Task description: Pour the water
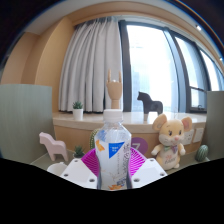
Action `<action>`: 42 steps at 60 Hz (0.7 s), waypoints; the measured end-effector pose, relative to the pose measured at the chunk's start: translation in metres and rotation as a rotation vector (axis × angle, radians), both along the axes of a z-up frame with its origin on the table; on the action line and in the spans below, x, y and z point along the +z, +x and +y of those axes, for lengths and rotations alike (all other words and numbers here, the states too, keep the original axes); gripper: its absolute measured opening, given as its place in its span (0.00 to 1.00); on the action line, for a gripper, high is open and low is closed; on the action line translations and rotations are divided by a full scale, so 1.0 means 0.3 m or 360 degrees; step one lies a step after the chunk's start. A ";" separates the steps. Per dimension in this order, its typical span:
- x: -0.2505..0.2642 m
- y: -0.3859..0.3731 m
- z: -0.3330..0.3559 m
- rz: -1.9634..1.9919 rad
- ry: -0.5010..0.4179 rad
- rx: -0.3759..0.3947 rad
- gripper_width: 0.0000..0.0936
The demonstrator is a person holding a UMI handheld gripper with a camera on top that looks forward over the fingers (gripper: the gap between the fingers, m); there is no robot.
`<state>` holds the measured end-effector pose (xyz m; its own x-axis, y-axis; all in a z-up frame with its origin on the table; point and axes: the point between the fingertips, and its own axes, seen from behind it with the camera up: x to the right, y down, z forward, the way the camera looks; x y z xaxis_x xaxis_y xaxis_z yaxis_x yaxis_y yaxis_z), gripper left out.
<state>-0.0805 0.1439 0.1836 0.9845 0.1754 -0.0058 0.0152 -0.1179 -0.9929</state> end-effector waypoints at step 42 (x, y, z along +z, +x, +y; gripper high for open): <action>-0.260 0.075 -0.009 0.0001 -0.0132 -0.0034 0.67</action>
